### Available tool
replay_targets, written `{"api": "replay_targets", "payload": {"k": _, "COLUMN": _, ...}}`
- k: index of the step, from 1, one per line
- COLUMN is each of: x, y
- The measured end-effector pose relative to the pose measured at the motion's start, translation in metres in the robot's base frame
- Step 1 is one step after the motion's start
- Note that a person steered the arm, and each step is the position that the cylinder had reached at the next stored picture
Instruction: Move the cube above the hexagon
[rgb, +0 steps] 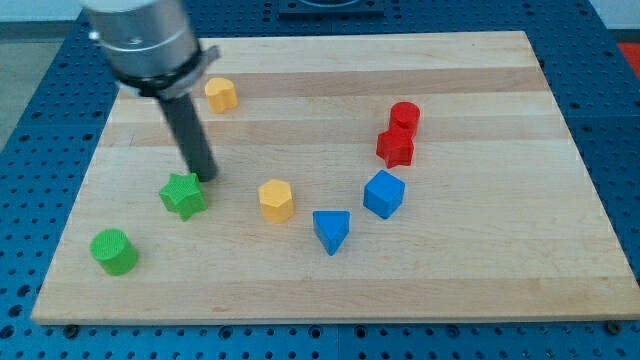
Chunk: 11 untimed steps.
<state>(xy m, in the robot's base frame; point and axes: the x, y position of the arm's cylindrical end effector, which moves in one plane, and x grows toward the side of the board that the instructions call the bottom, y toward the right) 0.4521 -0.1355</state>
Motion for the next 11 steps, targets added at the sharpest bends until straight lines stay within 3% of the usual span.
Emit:
{"api": "replay_targets", "payload": {"k": 1, "x": 0.000, "y": 0.021}}
{"api": "replay_targets", "payload": {"k": 2, "x": -0.001, "y": 0.086}}
{"api": "replay_targets", "payload": {"k": 4, "x": 0.003, "y": 0.275}}
{"api": "replay_targets", "payload": {"k": 5, "x": 0.054, "y": 0.258}}
{"api": "replay_targets", "payload": {"k": 6, "x": 0.066, "y": 0.170}}
{"api": "replay_targets", "payload": {"k": 7, "x": 0.021, "y": 0.155}}
{"api": "replay_targets", "payload": {"k": 9, "x": -0.002, "y": 0.204}}
{"api": "replay_targets", "payload": {"k": 10, "x": -0.020, "y": 0.193}}
{"api": "replay_targets", "payload": {"k": 11, "x": -0.023, "y": 0.110}}
